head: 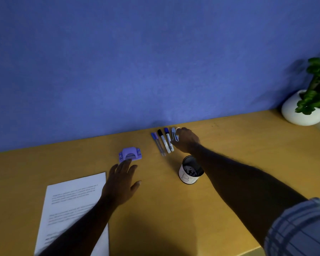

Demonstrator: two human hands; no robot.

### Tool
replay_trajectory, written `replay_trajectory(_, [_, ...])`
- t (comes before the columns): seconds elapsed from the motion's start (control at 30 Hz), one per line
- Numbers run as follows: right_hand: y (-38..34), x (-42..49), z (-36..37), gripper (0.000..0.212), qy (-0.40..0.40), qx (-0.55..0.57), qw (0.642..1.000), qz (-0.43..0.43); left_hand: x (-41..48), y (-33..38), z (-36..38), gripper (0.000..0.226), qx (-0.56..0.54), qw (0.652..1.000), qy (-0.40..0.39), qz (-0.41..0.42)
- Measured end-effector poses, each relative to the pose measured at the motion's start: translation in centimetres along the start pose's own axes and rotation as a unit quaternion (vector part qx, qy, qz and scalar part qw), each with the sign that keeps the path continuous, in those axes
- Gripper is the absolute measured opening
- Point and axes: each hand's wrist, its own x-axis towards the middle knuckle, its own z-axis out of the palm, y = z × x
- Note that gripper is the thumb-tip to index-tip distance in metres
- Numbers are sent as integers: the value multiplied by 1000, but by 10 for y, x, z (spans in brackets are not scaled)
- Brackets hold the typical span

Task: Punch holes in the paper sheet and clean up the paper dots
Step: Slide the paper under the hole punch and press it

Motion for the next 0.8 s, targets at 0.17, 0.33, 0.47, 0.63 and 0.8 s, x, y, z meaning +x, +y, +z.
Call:
replay_trajectory(0.17, [-33,-42,13,47,25,-11,995,-98,-30,-4,-5,63,-13,1000,-4,-16])
replay_trajectory(0.33, [-57,-95,38,51,12,26,989,-142,-66,-11,-7,65,-8,999,-18,-35])
replay_trajectory(0.47, [-68,-133,68,63,-29,8,988,-150,-95,-17,-4,69,-8,998,-44,-50])
replay_trajectory(0.63, [-80,-175,98,70,-72,1,987,-143,-129,-27,4,72,-8,996,-61,-60])
replay_trajectory(0.8, [-94,-193,109,68,-83,13,987,-139,-143,-36,8,70,-13,996,-58,-68])
